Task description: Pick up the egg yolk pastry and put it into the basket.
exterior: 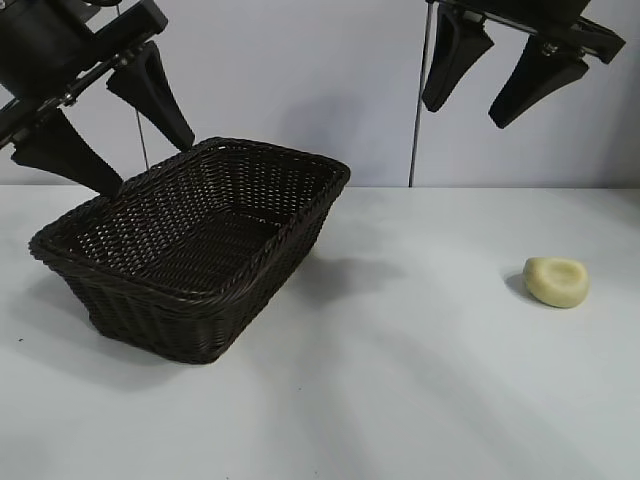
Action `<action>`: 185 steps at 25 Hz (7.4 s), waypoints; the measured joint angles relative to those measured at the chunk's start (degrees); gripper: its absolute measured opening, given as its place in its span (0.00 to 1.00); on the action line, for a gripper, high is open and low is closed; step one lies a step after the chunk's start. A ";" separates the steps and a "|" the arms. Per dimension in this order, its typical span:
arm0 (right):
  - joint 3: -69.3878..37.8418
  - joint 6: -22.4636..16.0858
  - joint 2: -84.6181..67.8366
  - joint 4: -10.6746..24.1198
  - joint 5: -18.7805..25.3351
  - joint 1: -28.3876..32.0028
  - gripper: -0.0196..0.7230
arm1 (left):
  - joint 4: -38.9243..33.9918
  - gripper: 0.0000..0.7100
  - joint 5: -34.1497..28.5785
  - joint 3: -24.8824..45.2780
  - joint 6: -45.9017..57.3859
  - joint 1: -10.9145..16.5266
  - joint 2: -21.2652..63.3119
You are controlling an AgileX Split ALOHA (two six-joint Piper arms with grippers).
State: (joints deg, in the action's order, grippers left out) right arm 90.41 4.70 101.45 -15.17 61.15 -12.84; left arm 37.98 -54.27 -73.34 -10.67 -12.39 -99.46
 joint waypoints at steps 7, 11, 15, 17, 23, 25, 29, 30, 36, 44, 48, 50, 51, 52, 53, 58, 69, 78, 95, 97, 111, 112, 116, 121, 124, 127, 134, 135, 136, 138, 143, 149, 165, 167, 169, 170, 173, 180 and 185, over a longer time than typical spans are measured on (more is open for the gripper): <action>0.00 0.00 0.00 0.00 0.00 0.00 0.69 | 0.00 0.75 0.00 0.00 0.00 0.00 0.00; 0.00 -0.12 0.00 0.00 0.00 0.00 0.69 | 0.00 0.75 0.00 0.00 0.00 0.00 0.00; 0.00 -0.14 0.00 0.00 0.00 0.00 0.69 | 0.00 0.75 0.00 0.00 0.00 0.00 0.00; 0.00 -0.14 0.00 0.00 -0.05 0.00 0.69 | 0.00 0.75 0.00 0.00 0.00 0.00 0.00; 0.00 -0.14 0.00 0.00 -0.16 0.00 0.69 | 0.00 0.75 0.00 0.00 0.00 0.00 0.00; 0.00 -0.14 0.00 0.00 -0.22 0.00 0.69 | 0.00 0.75 0.00 0.00 0.00 0.00 0.00; 0.00 -0.19 0.00 0.00 -0.22 0.00 0.69 | 0.00 0.75 -0.26 0.00 3.14 0.00 0.00; 0.00 -0.19 0.00 0.00 -0.22 0.00 0.69 | 0.00 0.75 -0.51 0.00 5.20 0.00 0.00; 0.00 -0.19 0.00 0.00 -0.22 0.00 0.69 | -3.82 0.75 -1.22 0.00 18.23 0.00 0.55; 0.00 -0.19 0.00 0.05 -0.22 0.00 0.69 | -14.44 0.75 -1.51 0.11 34.73 0.00 7.25; 0.00 -0.19 0.00 0.05 -0.22 0.00 0.69 | -15.34 0.75 -1.24 3.12 39.17 0.00 11.06; 0.00 -0.19 0.00 0.05 -0.22 0.00 0.69 | -15.47 0.75 -0.17 5.95 40.66 -0.27 12.67; 0.00 -0.19 0.00 0.05 -0.22 0.00 0.69 | -15.47 0.75 0.74 7.67 41.39 -0.47 13.50; 0.00 -0.19 0.00 0.05 -0.22 0.00 0.69 | -15.47 0.75 1.81 9.34 42.35 -0.72 14.29; 0.00 -0.19 0.00 0.05 -0.22 0.00 0.69 | -15.51 0.75 3.10 10.73 43.27 -1.11 15.02; 0.00 -0.19 0.00 0.05 -0.22 0.00 0.69 | -15.53 0.75 8.94 16.98 48.74 -4.05 16.03; 0.00 -0.19 0.00 0.10 -0.04 0.00 0.69 | -21.39 0.75 18.75 22.62 63.07 -7.14 15.82; 0.00 -0.19 0.00 0.10 -0.02 0.00 0.69 | -22.03 0.75 20.82 22.62 64.14 -7.14 9.82; 0.00 -0.19 0.00 0.10 -0.02 0.00 0.69 | -19.63 0.75 26.80 22.34 64.14 -7.14 1.90; 0.00 -0.19 0.00 0.10 -0.02 0.00 0.69 | -19.63 0.75 27.08 21.56 64.09 -7.14 0.84; 0.00 -0.19 0.00 0.21 -0.02 0.00 0.69 | -19.57 0.69 28.52 18.00 63.45 -7.14 -5.71; 0.00 -0.19 0.00 0.21 -0.02 0.00 0.69 | -19.57 0.64 28.52 18.00 63.40 -7.14 -5.71; 0.00 -0.19 0.00 0.21 -0.02 0.00 0.69 | -19.45 0.32 28.52 18.00 63.39 -7.14 -5.71; 0.00 -0.19 0.00 0.21 -0.02 0.00 0.69 | -19.07 0.14 27.95 17.88 63.10 -7.30 -5.71; 0.00 -0.19 0.00 0.21 -0.02 0.00 0.69 | -18.82 0.14 26.88 17.51 63.33 -7.34 -5.71; 0.00 -0.19 0.00 0.21 -0.02 0.00 0.69 | -19.24 0.14 24.72 16.08 63.28 -7.34 -5.35; 0.00 -0.19 0.00 0.21 -0.02 0.00 0.69 | -18.73 0.14 16.13 9.31 57.12 -4.62 -3.45; 0.00 -0.19 0.00 0.21 -0.02 0.00 0.69 | -17.90 0.14 15.15 8.20 55.22 -3.70 -3.37; 0.00 -0.19 0.00 0.21 -0.02 0.00 0.69 | -16.96 0.14 14.09 7.37 52.73 -2.95 -3.32; 0.00 -0.19 0.00 0.21 -0.02 0.00 0.69 | -14.70 0.14 12.19 5.95 47.82 -1.16 -3.32; 0.00 -0.19 0.00 0.21 0.03 0.00 0.69 | -11.76 0.14 7.90 4.53 36.61 0.74 -3.77; 0.00 -0.19 0.00 0.27 0.27 0.00 0.69 | -11.67 0.14 1.90 -0.03 25.43 0.74 -7.30; 0.00 -0.19 0.00 0.27 0.63 0.00 0.69 | -13.14 0.14 -11.09 -16.02 7.47 0.74 -16.44; 0.00 -0.19 0.00 0.22 0.63 0.00 0.69 | -13.14 0.14 -10.94 -16.02 7.31 0.74 -16.57; 0.00 -0.19 0.00 0.22 0.63 0.00 0.69 | -13.14 0.14 -10.39 -16.02 6.64 0.74 -16.66; 0.00 -0.19 0.00 0.22 0.63 0.00 0.69 | -13.14 0.14 -9.98 -16.02 6.13 0.74 -16.71; 0.00 -0.19 0.00 0.22 0.63 0.00 0.69 | -13.14 0.14 -9.80 -16.28 4.71 0.74 -17.07; 0.00 -0.19 0.00 0.22 0.58 0.00 0.69 | -13.71 0.14 -9.14 -16.40 3.11 -0.58 -20.78; 0.00 -0.20 0.00 0.22 0.58 0.00 0.69 | -13.80 0.14 -6.96 -16.40 2.65 -1.46 -22.99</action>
State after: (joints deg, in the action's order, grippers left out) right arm 90.41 4.50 101.45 -14.95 61.73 -12.84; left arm 24.18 -61.23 -89.74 -8.01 -13.85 -122.45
